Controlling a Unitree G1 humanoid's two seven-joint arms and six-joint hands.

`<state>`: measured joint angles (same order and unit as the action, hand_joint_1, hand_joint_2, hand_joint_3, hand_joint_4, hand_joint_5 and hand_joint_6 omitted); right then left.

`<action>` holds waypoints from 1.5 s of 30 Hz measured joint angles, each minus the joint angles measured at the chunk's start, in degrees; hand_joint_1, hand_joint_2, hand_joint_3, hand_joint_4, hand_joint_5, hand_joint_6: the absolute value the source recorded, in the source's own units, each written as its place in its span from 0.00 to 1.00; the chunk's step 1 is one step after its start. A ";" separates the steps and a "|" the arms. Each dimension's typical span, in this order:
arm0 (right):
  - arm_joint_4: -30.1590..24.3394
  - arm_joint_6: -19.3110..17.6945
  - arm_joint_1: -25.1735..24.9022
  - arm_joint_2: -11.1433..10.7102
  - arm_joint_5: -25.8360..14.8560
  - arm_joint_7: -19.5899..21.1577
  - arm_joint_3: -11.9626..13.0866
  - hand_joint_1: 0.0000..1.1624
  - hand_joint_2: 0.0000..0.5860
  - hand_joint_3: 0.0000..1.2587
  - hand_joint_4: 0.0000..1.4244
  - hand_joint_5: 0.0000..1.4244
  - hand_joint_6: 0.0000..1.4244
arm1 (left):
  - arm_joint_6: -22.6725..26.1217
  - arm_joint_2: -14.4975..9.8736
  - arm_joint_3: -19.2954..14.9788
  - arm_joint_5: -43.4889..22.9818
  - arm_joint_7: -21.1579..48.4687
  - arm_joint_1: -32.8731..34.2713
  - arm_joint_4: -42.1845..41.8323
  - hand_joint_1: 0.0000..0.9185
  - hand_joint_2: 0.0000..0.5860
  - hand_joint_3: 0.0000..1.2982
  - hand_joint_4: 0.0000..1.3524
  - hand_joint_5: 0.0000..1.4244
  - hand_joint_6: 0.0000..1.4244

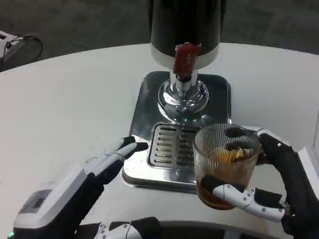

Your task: Grasp the cup under the faucet to collect the drink, then remove the cup.

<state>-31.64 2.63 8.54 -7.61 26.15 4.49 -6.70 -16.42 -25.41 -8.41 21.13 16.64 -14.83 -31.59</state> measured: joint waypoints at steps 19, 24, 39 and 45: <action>-2.05 -6.24 3.98 -3.31 -3.06 -2.93 3.03 0.72 0.30 0.70 0.65 0.67 0.34 | 3.73 1.26 2.14 12.84 -0.40 -2.30 -4.55 0.00 0.12 0.02 0.00 0.00 0.00; -2.51 -6.96 5.35 -3.45 -3.16 -3.42 3.43 0.72 0.30 0.70 0.65 0.68 0.34 | 5.14 1.26 2.06 15.36 -0.39 -2.82 -6.32 0.00 0.12 0.00 0.00 0.00 0.00; -3.98 -9.93 6.56 -4.21 -3.04 -4.24 3.70 0.72 0.29 0.71 0.66 0.69 0.35 | 5.81 0.78 2.80 17.75 0.14 -4.78 -7.34 0.00 0.12 0.00 0.00 0.00 0.00; -4.05 -10.84 7.06 -4.28 -3.85 -4.52 4.52 0.72 0.29 0.72 0.66 0.69 0.35 | 6.21 0.78 2.93 17.85 0.15 -4.68 -7.34 0.00 0.13 0.00 0.00 0.00 0.00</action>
<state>-35.68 -8.22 15.60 -11.90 22.30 -0.03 -2.18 -10.22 -24.62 -5.48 38.98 16.79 -19.52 -38.94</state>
